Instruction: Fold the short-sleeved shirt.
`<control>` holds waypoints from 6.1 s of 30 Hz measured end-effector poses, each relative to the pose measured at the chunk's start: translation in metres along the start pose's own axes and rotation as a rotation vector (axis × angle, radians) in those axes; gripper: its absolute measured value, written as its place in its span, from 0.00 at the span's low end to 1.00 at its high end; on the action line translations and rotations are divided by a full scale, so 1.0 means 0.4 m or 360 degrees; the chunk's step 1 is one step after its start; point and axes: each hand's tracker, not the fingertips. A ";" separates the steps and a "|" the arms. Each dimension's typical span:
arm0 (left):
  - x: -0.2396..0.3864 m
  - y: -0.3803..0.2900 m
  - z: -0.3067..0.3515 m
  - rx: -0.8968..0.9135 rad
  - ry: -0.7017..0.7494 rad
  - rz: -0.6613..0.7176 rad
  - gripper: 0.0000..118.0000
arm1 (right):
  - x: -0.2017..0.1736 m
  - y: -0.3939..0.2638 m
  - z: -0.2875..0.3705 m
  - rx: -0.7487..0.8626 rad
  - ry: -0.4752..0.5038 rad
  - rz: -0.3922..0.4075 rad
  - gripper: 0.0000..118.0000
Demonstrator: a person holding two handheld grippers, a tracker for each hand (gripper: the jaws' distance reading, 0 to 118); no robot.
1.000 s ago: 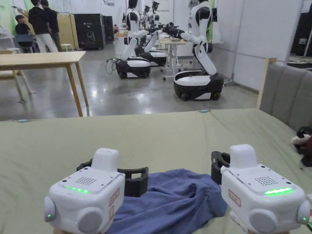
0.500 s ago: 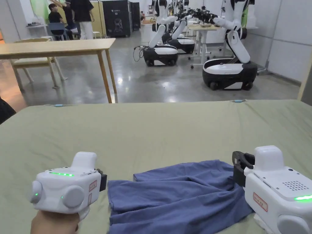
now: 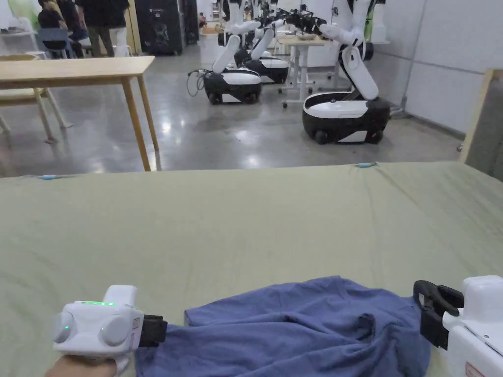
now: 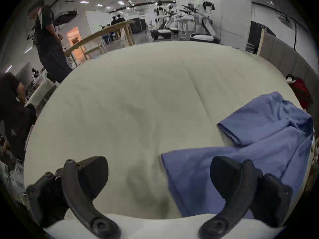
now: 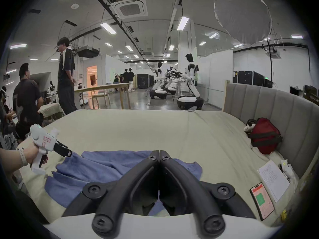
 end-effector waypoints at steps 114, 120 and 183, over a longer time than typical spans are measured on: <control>-0.182 -0.403 0.435 0.0101 -0.0082 0.0264 0.14 | 0.242 -0.165 0.104 -0.0604 -0.0097 0.0217 0.09; -0.097 -0.326 0.638 0.0704 -0.0045 0.0192 0.91 | 0.167 -0.027 0.162 -0.0251 0.0003 0.0111 0.96; -0.186 -0.344 0.347 0.0177 -0.0111 0.0152 0.00 | 0.006 -0.159 -0.600 -0.1013 0.0192 0.0063 0.37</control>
